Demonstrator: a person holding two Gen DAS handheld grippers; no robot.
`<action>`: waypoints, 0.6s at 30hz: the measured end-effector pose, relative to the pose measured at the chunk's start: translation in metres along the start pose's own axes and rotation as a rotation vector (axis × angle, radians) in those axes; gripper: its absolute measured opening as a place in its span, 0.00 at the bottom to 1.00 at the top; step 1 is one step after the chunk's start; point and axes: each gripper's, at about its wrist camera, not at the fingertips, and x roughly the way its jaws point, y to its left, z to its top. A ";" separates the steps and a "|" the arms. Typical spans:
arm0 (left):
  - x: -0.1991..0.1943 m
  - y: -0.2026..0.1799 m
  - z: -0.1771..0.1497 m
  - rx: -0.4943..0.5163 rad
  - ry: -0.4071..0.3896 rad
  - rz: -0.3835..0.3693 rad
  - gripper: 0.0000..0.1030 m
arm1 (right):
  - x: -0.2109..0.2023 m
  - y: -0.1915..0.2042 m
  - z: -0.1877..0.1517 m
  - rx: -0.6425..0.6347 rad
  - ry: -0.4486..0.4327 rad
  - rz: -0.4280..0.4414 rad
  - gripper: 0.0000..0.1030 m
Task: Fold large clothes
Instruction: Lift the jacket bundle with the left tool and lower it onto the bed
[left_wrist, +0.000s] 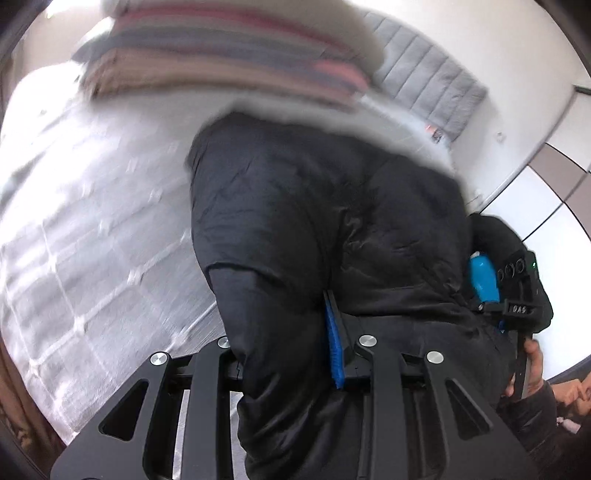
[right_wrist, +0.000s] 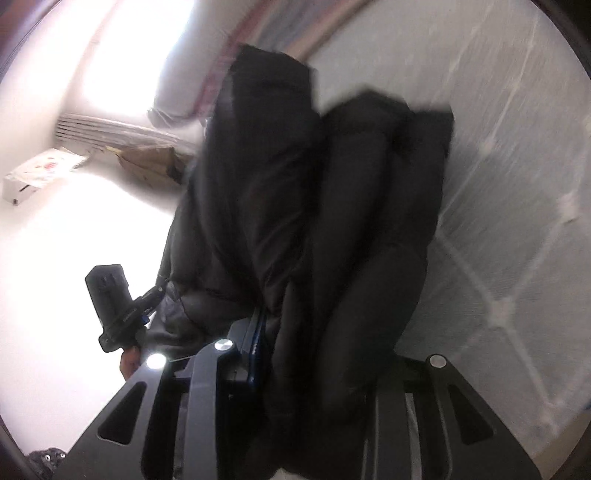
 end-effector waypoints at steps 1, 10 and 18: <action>0.002 0.010 -0.003 -0.022 0.000 -0.017 0.27 | 0.005 -0.001 -0.002 0.012 0.004 0.008 0.32; 0.005 0.031 -0.010 -0.079 -0.021 -0.083 0.35 | 0.003 0.004 0.004 0.062 0.007 0.001 0.38; -0.063 0.035 0.005 0.035 -0.222 0.017 0.25 | 0.026 0.061 0.031 -0.095 -0.059 0.080 0.38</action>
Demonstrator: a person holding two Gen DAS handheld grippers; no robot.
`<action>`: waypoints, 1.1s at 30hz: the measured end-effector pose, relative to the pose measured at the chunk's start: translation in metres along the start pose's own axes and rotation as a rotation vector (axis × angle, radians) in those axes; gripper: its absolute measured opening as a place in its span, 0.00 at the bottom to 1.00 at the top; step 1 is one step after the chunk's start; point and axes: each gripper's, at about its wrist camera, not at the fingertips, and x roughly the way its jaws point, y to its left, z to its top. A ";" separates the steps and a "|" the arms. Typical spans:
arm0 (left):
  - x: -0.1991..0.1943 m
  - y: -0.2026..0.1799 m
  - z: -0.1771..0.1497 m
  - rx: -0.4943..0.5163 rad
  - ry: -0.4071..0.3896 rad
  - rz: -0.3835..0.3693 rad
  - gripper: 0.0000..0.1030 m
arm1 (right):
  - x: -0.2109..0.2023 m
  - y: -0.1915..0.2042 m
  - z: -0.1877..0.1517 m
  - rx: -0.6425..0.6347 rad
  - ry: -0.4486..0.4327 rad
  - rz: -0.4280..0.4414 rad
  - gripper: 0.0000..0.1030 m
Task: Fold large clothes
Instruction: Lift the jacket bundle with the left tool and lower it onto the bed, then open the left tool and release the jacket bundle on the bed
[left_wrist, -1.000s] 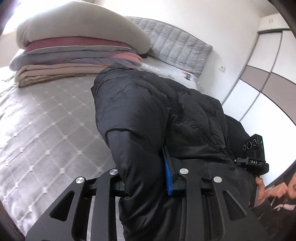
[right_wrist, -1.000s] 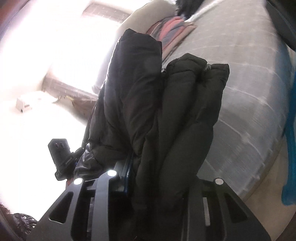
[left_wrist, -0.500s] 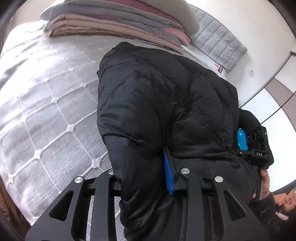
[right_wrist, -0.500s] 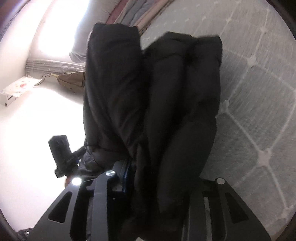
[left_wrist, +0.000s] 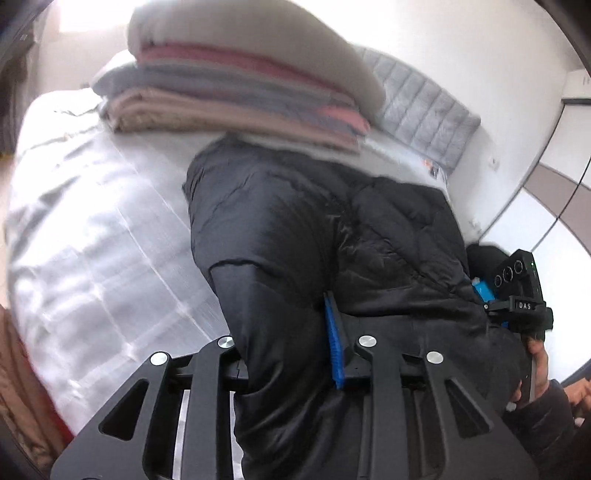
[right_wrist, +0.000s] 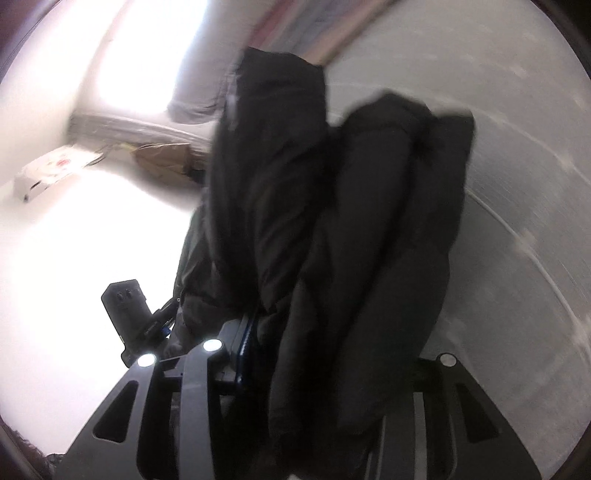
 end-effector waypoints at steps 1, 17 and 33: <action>-0.008 0.008 0.007 0.005 -0.019 0.015 0.25 | 0.008 0.014 0.006 -0.035 -0.012 0.010 0.38; 0.007 0.196 0.040 -0.112 0.071 0.181 0.36 | 0.211 0.000 0.025 0.092 0.092 -0.012 0.62; -0.097 0.118 0.015 -0.024 -0.120 0.559 0.84 | 0.071 0.007 -0.059 -0.049 -0.100 -0.397 0.83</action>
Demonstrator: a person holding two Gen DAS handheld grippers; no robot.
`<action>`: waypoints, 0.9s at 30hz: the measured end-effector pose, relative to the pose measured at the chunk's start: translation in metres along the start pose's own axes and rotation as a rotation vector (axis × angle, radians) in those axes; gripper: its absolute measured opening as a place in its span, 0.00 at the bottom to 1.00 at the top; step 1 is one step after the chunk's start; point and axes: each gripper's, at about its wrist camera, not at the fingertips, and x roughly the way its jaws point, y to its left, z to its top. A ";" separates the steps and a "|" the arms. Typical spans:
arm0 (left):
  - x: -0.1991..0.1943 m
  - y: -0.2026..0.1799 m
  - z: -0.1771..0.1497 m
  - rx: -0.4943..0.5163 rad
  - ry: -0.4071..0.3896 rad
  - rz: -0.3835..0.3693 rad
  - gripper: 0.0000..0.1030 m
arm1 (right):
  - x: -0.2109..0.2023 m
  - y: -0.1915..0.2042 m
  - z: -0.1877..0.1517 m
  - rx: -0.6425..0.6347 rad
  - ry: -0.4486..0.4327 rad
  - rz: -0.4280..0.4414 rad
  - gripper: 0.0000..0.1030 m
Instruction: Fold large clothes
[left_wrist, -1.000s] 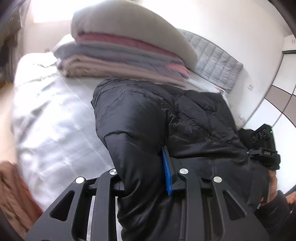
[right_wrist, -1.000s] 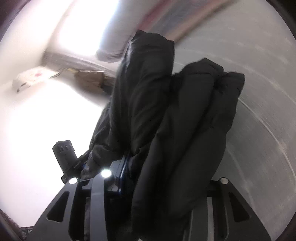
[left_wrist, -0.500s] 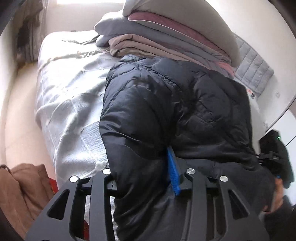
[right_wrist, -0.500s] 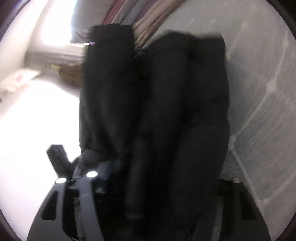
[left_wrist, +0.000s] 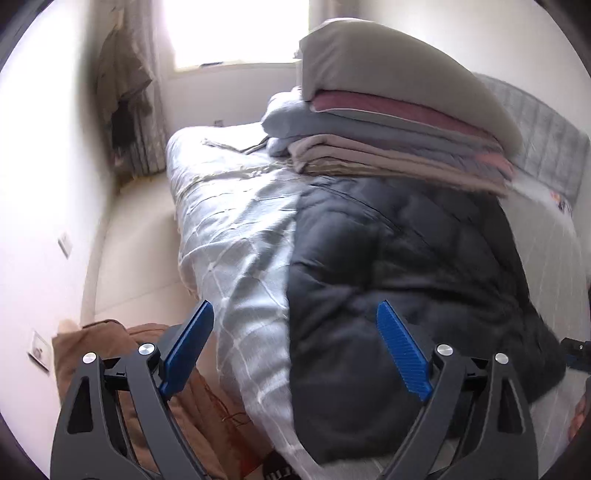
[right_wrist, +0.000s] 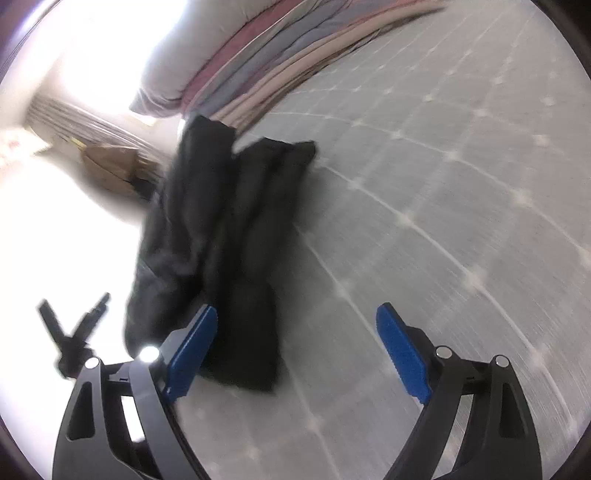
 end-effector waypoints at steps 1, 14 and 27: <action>-0.006 -0.007 -0.005 0.019 0.000 -0.003 0.84 | 0.000 0.001 -0.009 -0.022 0.002 -0.041 0.84; -0.018 0.009 -0.035 -0.187 0.095 -0.228 0.84 | 0.010 0.018 -0.030 0.132 0.141 0.390 0.87; 0.012 0.049 -0.052 -0.420 0.219 -0.318 0.84 | 0.028 0.087 0.030 0.062 0.183 0.578 0.93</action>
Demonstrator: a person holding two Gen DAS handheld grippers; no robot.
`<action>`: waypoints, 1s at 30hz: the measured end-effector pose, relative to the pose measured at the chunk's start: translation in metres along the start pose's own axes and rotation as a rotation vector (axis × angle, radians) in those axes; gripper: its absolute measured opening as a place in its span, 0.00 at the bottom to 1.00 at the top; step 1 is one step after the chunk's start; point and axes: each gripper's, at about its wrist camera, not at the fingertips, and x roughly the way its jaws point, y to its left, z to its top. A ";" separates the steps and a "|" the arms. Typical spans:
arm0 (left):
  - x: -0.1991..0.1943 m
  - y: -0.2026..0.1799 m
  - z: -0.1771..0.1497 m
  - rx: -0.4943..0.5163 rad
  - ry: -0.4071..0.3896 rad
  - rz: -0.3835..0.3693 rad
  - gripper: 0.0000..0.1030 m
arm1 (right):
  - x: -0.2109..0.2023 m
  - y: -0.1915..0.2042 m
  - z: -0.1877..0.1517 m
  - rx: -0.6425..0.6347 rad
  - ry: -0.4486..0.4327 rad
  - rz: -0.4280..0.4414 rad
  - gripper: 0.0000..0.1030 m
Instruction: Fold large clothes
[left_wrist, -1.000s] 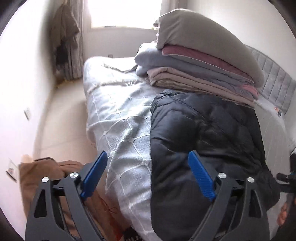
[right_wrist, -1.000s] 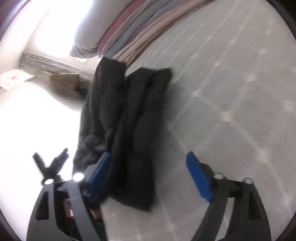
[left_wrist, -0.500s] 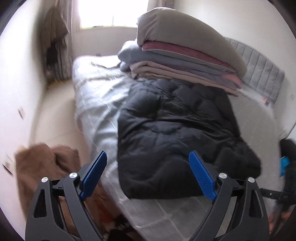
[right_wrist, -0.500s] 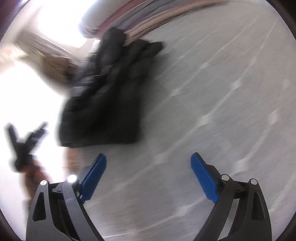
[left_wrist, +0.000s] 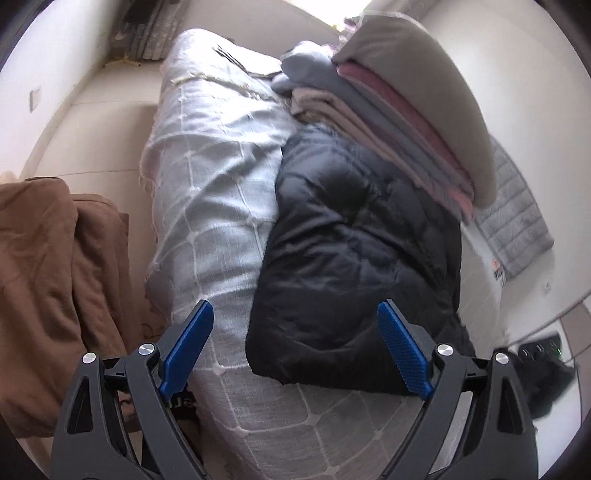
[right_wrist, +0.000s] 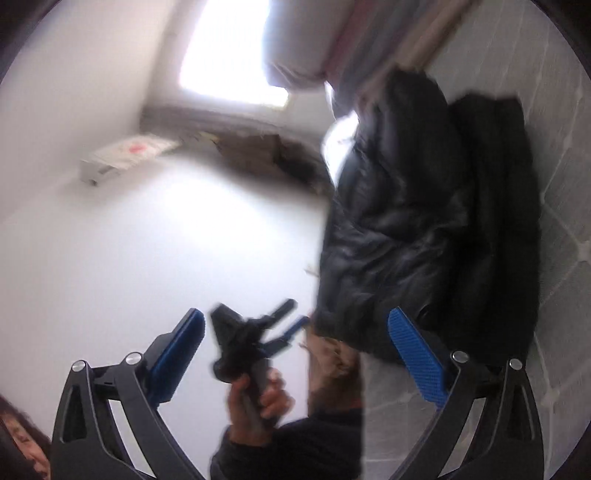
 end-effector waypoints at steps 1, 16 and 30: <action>0.004 -0.001 0.000 0.008 0.015 0.005 0.84 | 0.012 -0.022 0.002 0.027 0.029 -0.113 0.92; 0.020 0.014 0.003 -0.048 0.075 0.038 0.84 | -0.001 -0.090 0.030 0.249 0.018 -0.153 0.91; 0.019 0.014 0.005 -0.043 0.077 0.011 0.84 | 0.075 -0.049 0.015 0.136 0.137 -0.264 0.93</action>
